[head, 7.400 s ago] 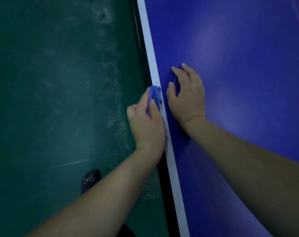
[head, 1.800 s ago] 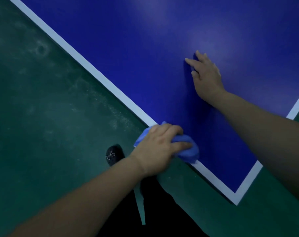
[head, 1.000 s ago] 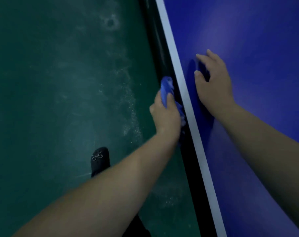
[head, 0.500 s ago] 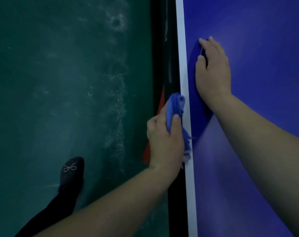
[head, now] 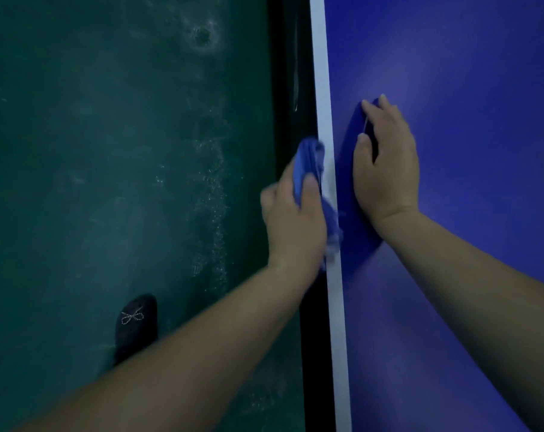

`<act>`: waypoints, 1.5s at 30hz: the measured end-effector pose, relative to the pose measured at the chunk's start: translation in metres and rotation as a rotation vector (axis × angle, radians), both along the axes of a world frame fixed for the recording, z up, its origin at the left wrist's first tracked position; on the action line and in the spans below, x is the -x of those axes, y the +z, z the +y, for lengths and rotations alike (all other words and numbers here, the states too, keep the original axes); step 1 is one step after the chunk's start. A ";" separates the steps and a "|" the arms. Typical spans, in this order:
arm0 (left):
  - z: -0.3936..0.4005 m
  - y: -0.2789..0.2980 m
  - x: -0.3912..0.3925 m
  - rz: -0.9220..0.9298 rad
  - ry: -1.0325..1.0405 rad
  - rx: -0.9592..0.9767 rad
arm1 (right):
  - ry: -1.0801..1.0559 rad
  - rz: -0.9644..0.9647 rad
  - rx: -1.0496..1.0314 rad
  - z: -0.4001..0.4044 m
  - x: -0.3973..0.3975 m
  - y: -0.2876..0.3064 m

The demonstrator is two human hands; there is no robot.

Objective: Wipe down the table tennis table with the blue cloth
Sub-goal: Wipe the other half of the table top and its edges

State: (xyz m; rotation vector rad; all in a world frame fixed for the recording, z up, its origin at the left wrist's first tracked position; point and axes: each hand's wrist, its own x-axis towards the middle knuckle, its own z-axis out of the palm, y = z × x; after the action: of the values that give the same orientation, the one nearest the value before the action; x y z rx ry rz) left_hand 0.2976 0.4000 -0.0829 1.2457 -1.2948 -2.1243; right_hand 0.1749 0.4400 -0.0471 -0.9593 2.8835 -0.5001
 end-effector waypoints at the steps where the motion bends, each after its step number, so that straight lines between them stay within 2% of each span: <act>1: -0.020 0.000 0.018 0.004 0.002 0.035 | 0.000 0.001 0.000 0.000 0.000 0.000; 4: -0.069 -0.014 0.058 -0.095 0.008 -0.020 | 0.002 0.011 0.000 0.000 -0.001 0.000; 7: -0.047 -0.018 0.039 -0.163 -0.017 -0.122 | -0.003 0.014 -0.004 0.000 -0.001 0.000; 9: -0.019 -0.007 0.010 -0.139 -0.043 -0.187 | -0.008 0.014 -0.013 0.000 -0.001 0.001; 11: -0.013 0.002 0.003 -0.121 -0.075 -0.148 | -0.009 0.017 -0.017 -0.001 -0.001 0.001; 15: -0.070 0.013 0.060 -0.051 -0.002 -0.014 | -0.010 0.012 -0.019 0.000 0.000 0.001; 18: -0.101 -0.001 0.089 -0.144 0.034 -0.080 | -0.007 0.017 -0.013 0.000 0.000 0.000; 23: -0.037 -0.002 0.032 -0.259 -0.018 -0.126 | 0.010 0.022 0.008 0.000 0.000 0.000; 26: -0.015 0.005 0.016 -0.155 0.001 0.014 | 0.008 0.018 0.006 0.000 0.000 0.000; 29: -0.015 0.026 0.019 -0.094 -0.040 0.477 | 0.005 -0.007 0.021 0.000 0.003 0.002; 32: -0.039 0.027 0.046 -0.241 -0.126 0.785 | 0.005 -0.001 0.025 0.001 0.004 0.001; 34: -0.068 0.028 0.077 -0.273 -0.106 0.769 | 0.015 0.012 0.019 0.002 0.003 0.000; 37: -0.100 0.032 0.111 -0.158 0.003 0.496 | 0.019 0.012 0.014 0.002 0.003 -0.001; 38: -0.096 0.033 0.109 -0.145 0.012 0.483 | 0.020 0.008 0.012 0.002 0.003 -0.001; 42: -0.030 0.027 0.051 -0.277 -0.069 0.730 | 0.015 -0.013 0.009 0.002 0.005 -0.001; 45: -0.014 0.021 0.039 -0.283 -0.065 0.708 | 0.012 -0.036 0.013 0.002 0.005 0.000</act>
State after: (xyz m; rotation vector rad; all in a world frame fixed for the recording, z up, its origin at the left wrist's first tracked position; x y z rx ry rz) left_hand 0.2582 0.3857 -0.0614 1.1996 -1.9875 -1.3303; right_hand 0.1699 0.4418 -0.0474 -0.9584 2.8451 -0.5302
